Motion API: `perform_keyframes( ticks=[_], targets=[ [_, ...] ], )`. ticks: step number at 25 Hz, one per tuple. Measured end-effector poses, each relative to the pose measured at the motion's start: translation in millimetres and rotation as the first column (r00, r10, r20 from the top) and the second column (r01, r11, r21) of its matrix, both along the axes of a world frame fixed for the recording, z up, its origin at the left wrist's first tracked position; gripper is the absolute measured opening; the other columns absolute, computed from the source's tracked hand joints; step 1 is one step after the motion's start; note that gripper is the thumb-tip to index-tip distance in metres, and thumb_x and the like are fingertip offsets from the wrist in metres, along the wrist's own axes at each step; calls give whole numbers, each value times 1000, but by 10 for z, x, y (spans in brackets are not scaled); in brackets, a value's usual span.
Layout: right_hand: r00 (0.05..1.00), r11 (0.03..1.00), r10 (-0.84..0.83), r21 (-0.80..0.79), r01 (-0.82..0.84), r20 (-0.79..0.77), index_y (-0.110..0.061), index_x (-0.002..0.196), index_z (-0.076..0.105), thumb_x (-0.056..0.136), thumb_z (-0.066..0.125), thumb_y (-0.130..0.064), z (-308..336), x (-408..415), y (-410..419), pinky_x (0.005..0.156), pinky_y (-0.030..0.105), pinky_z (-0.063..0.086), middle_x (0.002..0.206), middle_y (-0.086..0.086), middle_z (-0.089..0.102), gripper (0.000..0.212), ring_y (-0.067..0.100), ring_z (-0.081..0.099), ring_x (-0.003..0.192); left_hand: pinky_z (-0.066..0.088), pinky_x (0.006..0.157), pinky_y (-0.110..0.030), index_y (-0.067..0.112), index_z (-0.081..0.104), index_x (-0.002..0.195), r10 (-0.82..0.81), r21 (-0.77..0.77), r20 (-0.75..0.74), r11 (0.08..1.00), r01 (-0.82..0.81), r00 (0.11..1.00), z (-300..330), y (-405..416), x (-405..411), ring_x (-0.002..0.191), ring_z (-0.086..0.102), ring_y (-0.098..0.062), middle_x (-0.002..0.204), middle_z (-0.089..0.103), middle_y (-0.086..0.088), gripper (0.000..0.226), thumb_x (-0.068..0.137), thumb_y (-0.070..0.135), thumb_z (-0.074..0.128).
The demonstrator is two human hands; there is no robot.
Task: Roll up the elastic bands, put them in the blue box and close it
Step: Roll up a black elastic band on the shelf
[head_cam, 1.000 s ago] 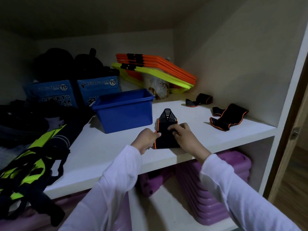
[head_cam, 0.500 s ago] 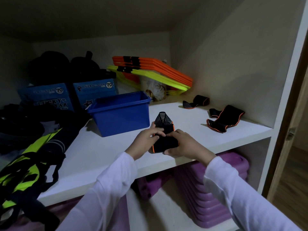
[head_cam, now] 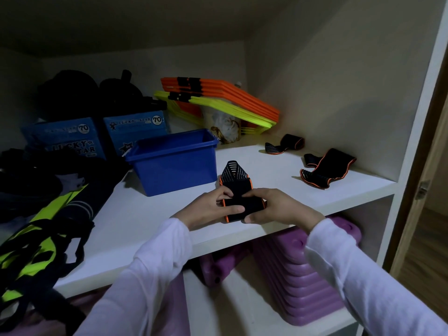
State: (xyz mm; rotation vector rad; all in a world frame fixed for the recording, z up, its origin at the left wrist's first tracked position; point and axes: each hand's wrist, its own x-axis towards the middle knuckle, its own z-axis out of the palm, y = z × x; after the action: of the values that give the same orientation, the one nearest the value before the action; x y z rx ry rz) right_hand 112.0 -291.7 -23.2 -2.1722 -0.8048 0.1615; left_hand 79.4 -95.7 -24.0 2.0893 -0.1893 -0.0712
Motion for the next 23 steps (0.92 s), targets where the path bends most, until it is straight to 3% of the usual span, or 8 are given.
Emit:
perform_keyframes(
  ticks=[2,4,7,11,14,17,19,23],
  targets=[
    [1000,1000,15,-12,-15,-22,-26,118,58,71,78,-25,40,-6,-28,82,22,46,106,-3,62,52,8,58,84,54,73,-31,22,47,90,-43,-76,-13,996,42,999,9,21,-30,84,63,-16,94,65,3,46,60,36,79],
    [1000,999,28,-36,-28,-14,-27,116,54,72,78,-25,78,8,-47,72,14,42,108,-6,59,51,-1,52,71,55,72,-28,18,43,91,-69,-37,7,997,69,998,11,31,-58,81,64,-14,88,63,3,46,65,23,80],
    [999,997,44,-57,-44,-6,-23,107,53,73,76,-24,125,50,-44,64,6,38,104,-10,57,41,-5,48,68,54,70,-25,16,45,88,-66,-50,15,997,67,998,14,19,-76,77,63,-10,85,63,4,38,69,10,78],
    [997,999,41,20,-40,-70,-18,99,61,75,74,-23,123,144,-26,75,18,41,85,-11,58,28,8,53,81,52,82,-31,17,52,85,-19,-88,40,996,22,999,7,36,-47,82,64,-16,90,64,-3,26,74,12,75],
    [993,994,61,96,-51,-104,-28,83,61,79,71,-23,113,176,-30,73,18,41,80,-13,61,12,3,56,76,54,76,-27,15,57,92,11,-110,-11,994,-12,1000,39,44,-66,80,65,-17,91,66,-8,29,71,12,77],
    [996,994,33,107,-24,-84,-33,75,56,84,65,-29,99,179,-31,68,17,41,75,-13,60,13,3,56,72,48,70,-19,15,64,92,80,-30,50,996,-78,996,87,11,-53,79,64,-15,91,65,-5,21,74,17,74],
    [996,990,-2,139,15,-89,-28,80,59,85,62,-36,70,195,-46,70,20,42,78,-11,62,10,8,59,77,50,64,-13,9,66,90,117,-80,74,991,-111,990,114,-45,-48,76,65,-10,90,63,-6,13,79,16,69],
    [991,983,-75,160,92,-113,-10,108,64,87,58,-39,34,230,-68,84,27,46,101,3,68,36,19,63,96,55,61,-15,2,62,103,182,-242,27,955,-170,983,119,-132,-4,77,68,-19,96,68,-14,24,86,19,63]
  ],
)
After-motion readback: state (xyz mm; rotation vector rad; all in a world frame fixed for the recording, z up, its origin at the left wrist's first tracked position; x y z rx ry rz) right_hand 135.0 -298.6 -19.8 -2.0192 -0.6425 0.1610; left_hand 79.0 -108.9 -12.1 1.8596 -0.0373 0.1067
